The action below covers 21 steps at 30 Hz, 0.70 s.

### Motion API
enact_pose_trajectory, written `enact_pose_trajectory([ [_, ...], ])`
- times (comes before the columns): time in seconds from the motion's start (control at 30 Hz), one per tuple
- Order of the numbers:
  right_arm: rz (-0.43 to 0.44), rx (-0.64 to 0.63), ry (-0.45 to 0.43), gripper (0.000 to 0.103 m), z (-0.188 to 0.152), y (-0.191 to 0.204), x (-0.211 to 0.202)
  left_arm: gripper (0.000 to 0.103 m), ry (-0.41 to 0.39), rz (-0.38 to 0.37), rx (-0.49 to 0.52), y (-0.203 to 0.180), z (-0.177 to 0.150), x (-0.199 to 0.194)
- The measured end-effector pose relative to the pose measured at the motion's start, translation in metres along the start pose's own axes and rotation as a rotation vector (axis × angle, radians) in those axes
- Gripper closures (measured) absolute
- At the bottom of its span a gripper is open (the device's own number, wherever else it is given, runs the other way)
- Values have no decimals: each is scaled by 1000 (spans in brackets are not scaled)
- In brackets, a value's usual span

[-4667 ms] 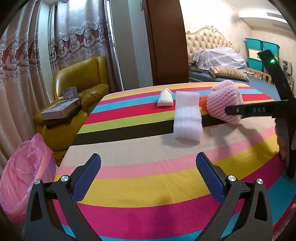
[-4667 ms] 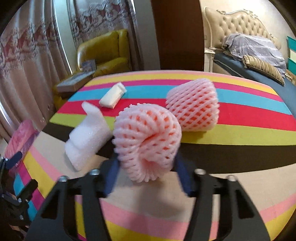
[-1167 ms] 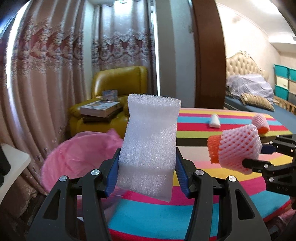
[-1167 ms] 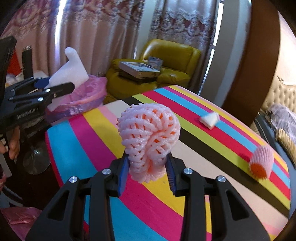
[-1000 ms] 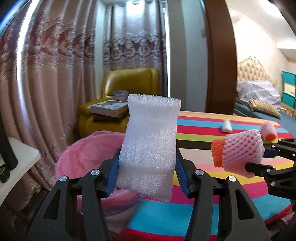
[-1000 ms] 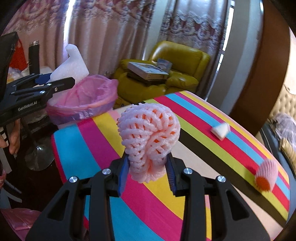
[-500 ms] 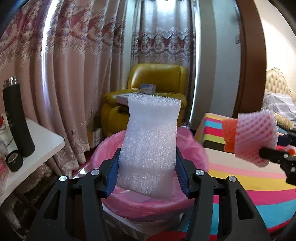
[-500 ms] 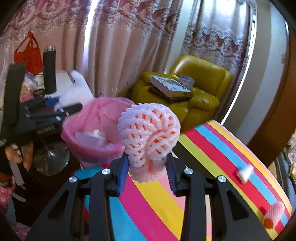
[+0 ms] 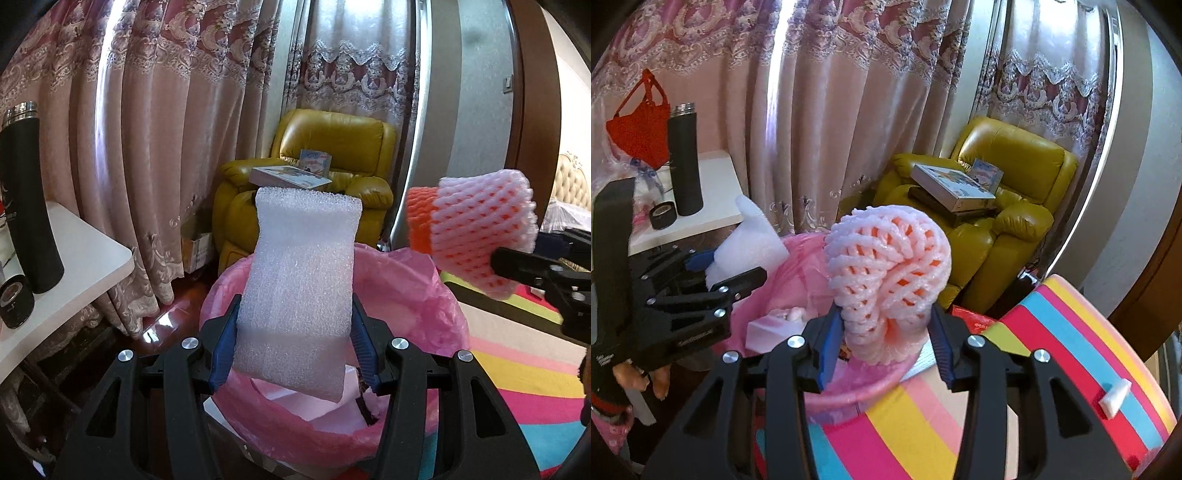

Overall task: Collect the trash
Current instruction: 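Carry the foam sheet and fruit net over the pink bin and open both grippers, then move both tools back over the striped table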

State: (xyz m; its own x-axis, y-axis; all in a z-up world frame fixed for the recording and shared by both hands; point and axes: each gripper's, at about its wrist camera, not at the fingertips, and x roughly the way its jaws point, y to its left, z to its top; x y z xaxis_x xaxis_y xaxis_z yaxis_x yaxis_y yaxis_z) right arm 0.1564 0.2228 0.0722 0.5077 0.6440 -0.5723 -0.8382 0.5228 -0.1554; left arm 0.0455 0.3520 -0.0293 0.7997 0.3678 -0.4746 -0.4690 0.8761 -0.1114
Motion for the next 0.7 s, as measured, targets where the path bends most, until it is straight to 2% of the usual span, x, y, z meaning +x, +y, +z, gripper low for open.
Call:
enact_pose_trajectory([
  [0.1,18,19,-16,55,6,-4,13,50,1,-8,9,1,2,5],
  [0.2,70,66,-45,33,14,-12,21,27,-10,-1,9,2,2,9],
  [0.23,74,79,-51,31,16,-16,21,21,-15,-3,1,3,1,8],
  [0.3,93,145,-80,26,21,-30,13,17,-23,-1,-4,4,-1,6],
  [0.4,111,228,-139,19,17,-52,-13,14,-27,16,12,4,-5,-1],
  [0.47,109,245,-171,19,11,-66,-33,14,-26,18,7,5,-8,-6],
  [0.7,27,254,-212,16,-28,-109,-101,14,-21,-24,8,-14,-10,-18],
])
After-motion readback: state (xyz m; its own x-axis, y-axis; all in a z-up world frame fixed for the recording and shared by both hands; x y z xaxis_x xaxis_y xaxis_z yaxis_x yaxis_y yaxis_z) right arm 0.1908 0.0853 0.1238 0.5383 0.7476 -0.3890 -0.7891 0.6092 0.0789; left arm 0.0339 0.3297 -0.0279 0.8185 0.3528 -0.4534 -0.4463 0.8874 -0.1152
